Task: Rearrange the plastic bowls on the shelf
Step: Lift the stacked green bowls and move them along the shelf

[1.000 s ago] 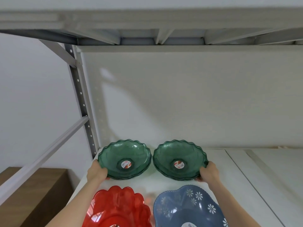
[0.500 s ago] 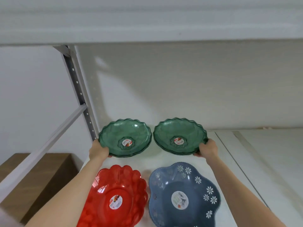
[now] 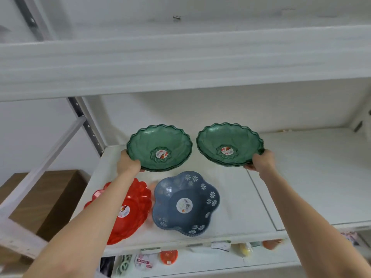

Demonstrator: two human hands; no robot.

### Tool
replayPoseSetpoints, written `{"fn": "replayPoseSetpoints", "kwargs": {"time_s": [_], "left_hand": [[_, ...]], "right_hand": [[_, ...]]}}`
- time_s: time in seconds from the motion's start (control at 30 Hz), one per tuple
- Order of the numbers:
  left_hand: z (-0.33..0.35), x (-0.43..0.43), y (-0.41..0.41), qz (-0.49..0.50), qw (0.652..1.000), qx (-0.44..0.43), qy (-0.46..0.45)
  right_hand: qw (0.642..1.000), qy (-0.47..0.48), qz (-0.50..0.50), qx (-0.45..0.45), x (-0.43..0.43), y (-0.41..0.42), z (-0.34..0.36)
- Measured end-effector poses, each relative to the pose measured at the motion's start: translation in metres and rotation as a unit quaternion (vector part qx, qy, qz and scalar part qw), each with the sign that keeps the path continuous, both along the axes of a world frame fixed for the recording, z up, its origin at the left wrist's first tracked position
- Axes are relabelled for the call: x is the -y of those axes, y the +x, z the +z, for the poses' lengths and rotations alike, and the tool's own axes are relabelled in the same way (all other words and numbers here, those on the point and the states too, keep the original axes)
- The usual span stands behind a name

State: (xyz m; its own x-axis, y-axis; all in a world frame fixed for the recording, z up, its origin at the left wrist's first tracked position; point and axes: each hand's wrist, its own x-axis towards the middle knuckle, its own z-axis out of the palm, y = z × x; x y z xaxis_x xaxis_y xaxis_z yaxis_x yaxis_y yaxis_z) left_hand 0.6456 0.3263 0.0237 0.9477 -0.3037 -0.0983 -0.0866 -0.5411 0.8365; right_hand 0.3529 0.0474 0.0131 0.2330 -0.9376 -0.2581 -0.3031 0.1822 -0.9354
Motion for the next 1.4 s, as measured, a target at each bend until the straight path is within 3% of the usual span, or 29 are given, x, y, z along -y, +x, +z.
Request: {"fn": "replayPoseSetpoints", "kwargs": {"time_s": [0.23,0.4,0.7,0.93,1.13,1.4], "left_hand": [[0.010,0.061,-0.104,0.030,0.998,-0.034,-0.051],[0.012,0.108,-0.170,0.049,0.997,-0.037,-0.039],[0.021,0.201,-0.251,0.000,0.997,-0.057,-0.053],[0.024,0.295,-0.341,0.000,0.994,-0.065,-0.084],[-0.003,0.366,-0.397,0.010,0.990,-0.068,-0.124],[-0.053,0.420,-0.409,0.011,0.985,-0.084,-0.150]], "right_hand": [[1.000,-0.007,-0.001,-0.005,0.063,-0.093,0.021],[1.000,-0.015,-0.014,-0.004,0.107,-0.155,0.031],[0.995,0.004,-0.081,0.051,0.171,-0.262,0.032],[0.997,-0.001,-0.080,0.023,0.259,-0.341,0.035],[0.998,-0.021,-0.047,0.037,0.344,-0.388,0.034],[0.996,0.010,-0.026,0.090,0.433,-0.407,-0.029]]}}
